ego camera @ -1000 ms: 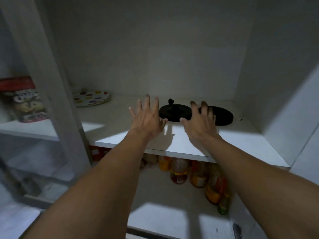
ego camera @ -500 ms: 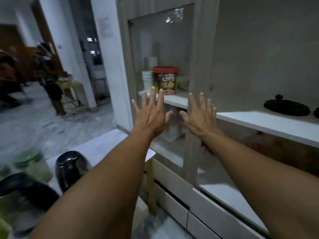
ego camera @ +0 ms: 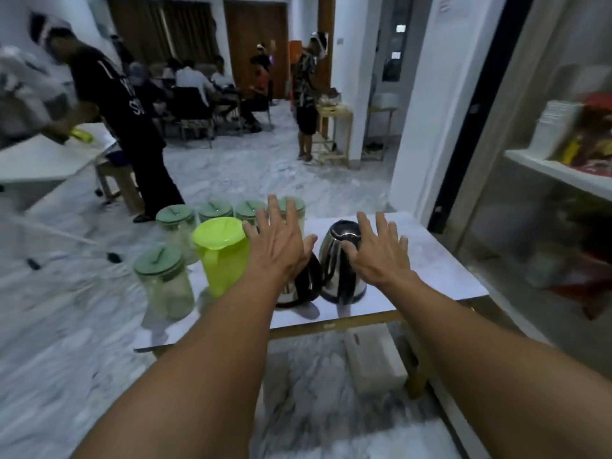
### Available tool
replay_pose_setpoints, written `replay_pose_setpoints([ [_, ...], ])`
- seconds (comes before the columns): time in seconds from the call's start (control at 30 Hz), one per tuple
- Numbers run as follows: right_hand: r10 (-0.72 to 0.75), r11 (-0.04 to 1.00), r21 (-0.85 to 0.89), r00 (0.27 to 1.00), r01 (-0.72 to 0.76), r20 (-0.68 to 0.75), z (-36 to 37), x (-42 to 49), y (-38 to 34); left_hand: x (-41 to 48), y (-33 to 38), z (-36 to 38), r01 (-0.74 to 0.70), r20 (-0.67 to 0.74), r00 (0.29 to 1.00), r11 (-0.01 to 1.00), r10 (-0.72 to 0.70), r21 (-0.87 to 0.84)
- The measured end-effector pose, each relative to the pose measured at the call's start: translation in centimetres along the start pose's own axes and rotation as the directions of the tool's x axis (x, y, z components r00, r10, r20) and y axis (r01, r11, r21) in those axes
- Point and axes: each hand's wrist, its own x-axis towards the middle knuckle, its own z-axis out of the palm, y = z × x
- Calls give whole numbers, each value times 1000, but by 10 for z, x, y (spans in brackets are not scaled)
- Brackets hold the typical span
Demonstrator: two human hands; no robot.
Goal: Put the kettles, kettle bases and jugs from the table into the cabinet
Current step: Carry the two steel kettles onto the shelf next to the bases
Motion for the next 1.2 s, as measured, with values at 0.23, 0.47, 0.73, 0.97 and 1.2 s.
replay_pose_setpoints([
  [0.23, 253, 914, 294, 959, -279, 125, 80, 34, 4, 18, -2, 76, 499, 294, 866, 737, -404, -456],
  [0.47, 354, 571, 667, 876, -479, 327, 109, 78, 30, 61, 24, 132, 728, 688, 584, -97, -431, -679],
  [0.73, 493, 466, 699, 815, -543, 304, 129, 96, 18, 66, 7, 155, 594, 494, 667, -2, -558, -805],
  [0.97, 532, 471, 778, 837, -417, 127, 93, 87, 3, 61, -13, 122, 458, 271, 761, 192, -590, -868],
  [1.2, 610, 481, 833, 787, -273, -95, 8, 45, -17, 50, 4, 28, 262, 29, 880, 433, -475, -862],
])
